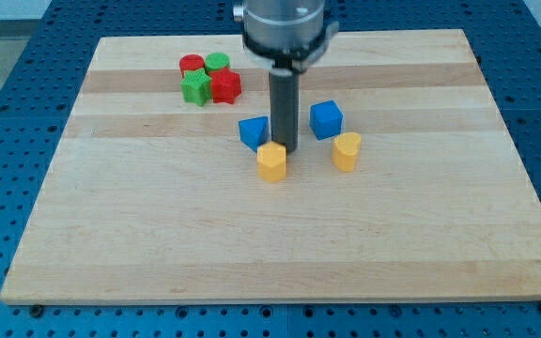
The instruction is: Separate the green circle with blue cube from the group of blocks
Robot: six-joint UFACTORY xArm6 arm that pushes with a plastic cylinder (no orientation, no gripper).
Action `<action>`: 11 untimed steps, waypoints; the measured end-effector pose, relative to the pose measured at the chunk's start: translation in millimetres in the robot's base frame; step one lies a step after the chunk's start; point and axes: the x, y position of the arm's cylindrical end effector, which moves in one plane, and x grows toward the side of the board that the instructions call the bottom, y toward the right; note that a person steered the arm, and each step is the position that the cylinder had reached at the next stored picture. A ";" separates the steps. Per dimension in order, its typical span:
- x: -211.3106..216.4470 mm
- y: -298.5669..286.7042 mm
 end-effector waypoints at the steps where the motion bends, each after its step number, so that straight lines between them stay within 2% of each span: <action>1: 54.9 45.1; 2: 61.0 77.2; 4: 8.8 67.0; 6: -43.0 80.6; 7: -75.4 67.1; 8: -90.2 32.3; 9: -90.1 19.1; 10: -59.5 22.1; 11: -48.6 -3.3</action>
